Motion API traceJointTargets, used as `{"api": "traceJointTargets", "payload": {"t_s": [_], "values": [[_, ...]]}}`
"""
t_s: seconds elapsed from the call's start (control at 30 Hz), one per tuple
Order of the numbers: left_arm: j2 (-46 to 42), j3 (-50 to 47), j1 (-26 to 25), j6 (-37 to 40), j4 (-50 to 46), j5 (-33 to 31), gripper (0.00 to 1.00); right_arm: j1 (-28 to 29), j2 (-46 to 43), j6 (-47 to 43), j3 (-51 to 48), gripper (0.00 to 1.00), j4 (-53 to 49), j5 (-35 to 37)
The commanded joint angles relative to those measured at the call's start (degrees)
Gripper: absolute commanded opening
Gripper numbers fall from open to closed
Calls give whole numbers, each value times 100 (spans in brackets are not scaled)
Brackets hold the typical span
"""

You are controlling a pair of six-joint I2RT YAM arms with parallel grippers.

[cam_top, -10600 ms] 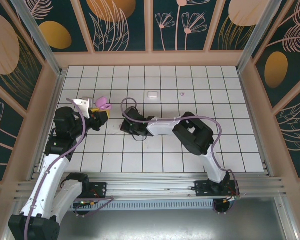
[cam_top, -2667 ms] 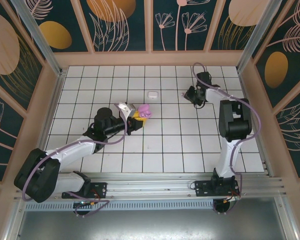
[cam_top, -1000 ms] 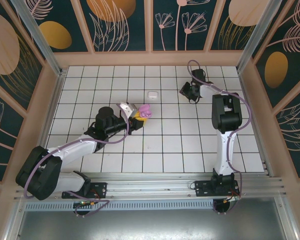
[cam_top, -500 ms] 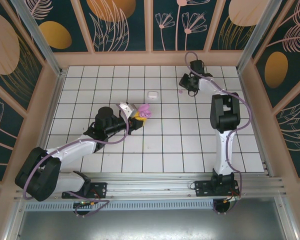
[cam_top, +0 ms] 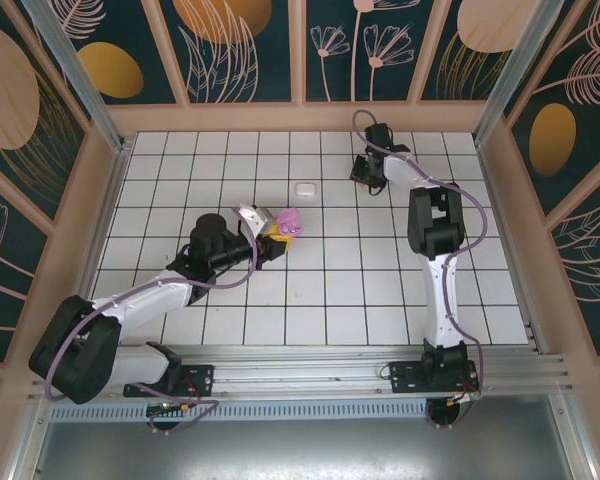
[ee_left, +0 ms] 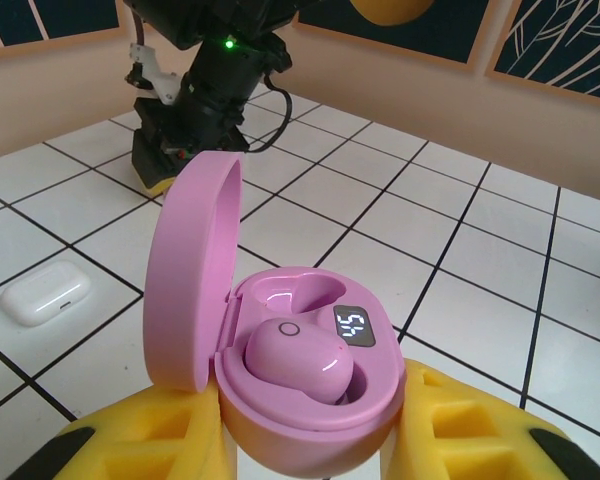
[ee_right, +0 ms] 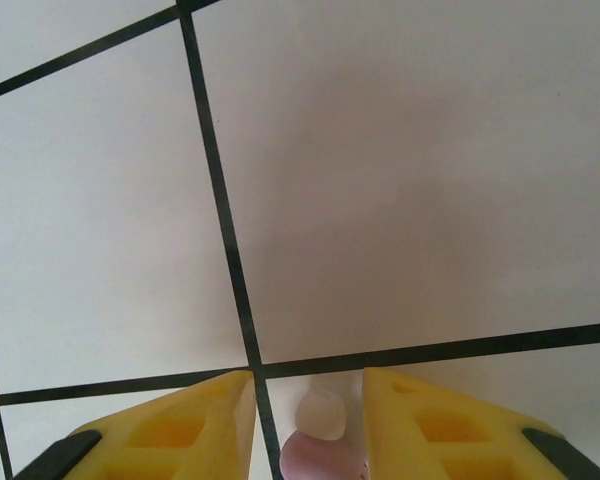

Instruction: Insert wireless bluetooth earbuds into charging case

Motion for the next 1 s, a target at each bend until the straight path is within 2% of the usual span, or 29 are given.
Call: {"api": "traceJointTargets", "payload": {"t_s": [0.0, 0.33, 0.53, 0.7, 0.97], "values": [[-138, 141, -11, 113, -3, -23, 22, 71, 190, -256, 143, 31, -310, 179], [-328, 67, -13, 70, -70, -58, 22, 348, 7, -914, -6, 18, -555, 434], [-717, -133, -13, 55, -222, -201, 23, 706, -534, -1402, -678, 16, -595, 402], [-1391, -421, -13, 55, -567, -432, 22, 996, -1217, -1781, -1532, 15, -609, -123], [-2612, -1024, -12, -200, -974, -699, 23, 1814, -2714, -2028, -3830, 14, -242, -204]]}}
